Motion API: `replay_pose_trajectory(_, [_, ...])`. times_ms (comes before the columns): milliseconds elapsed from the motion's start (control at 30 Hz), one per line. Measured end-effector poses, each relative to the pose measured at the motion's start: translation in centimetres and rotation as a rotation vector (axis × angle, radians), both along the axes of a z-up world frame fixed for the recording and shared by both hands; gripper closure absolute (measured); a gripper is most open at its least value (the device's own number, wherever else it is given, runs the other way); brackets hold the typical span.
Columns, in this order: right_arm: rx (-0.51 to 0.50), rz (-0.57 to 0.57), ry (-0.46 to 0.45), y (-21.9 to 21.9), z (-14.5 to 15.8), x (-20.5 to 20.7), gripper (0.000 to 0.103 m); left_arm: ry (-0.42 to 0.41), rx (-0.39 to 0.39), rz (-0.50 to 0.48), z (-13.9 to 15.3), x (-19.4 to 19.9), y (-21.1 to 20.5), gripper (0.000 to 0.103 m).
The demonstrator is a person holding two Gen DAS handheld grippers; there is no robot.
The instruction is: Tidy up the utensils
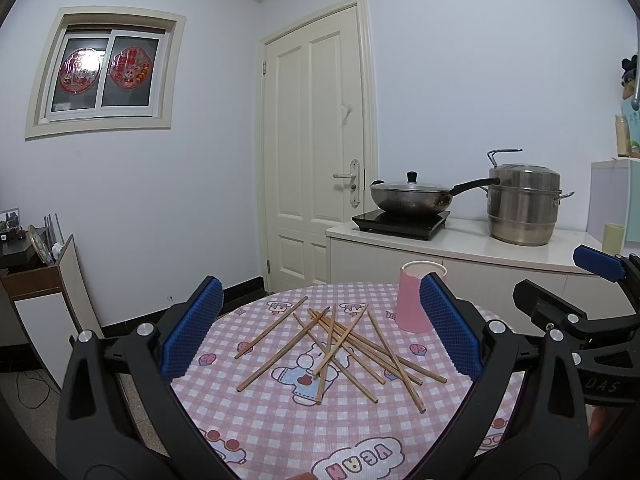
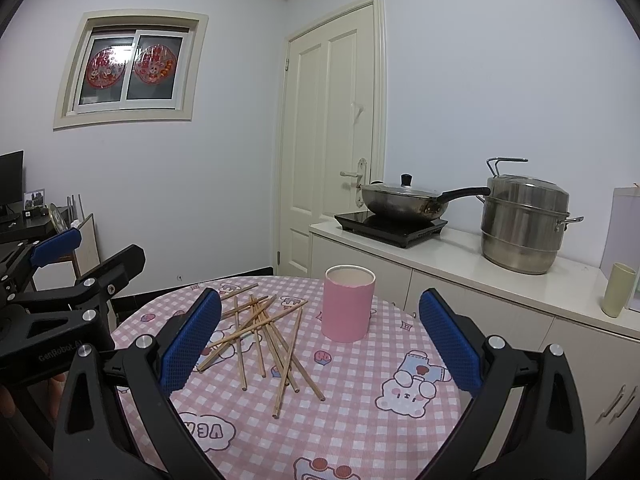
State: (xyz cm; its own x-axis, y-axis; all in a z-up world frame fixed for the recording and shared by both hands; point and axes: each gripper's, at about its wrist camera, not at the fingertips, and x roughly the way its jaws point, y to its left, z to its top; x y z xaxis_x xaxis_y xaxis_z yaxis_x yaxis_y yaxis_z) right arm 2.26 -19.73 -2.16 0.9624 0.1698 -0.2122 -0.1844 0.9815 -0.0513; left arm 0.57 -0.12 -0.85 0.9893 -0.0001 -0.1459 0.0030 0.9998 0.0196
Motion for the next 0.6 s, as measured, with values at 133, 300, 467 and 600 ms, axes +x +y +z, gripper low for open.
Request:
replay_pose_trajectory(133, [-0.003,-0.001,0.007,-0.1,-0.2,0.1,0.007,0.005,0.002,-0.001,-0.4,0.2,-0.1,0.006])
replay_pose_trajectory(300, [-0.005,-0.008,0.016,-0.1,-0.4,0.4,0.007,0.024,0.011,0.011,-0.7,0.8,0.0,0.006])
replay_pose_trajectory(467, [-0.011,-0.008,0.054,0.2,-1.4,1.8,0.007,0.073,0.013,0.012,-1.4,2.2,1.0,0.006])
replay_pose_trajectory(600, [0.001,-0.004,0.079,0.3,-2.1,2.8,0.007,0.103,-0.011,0.053,-2.1,3.3,2.7,0.006])
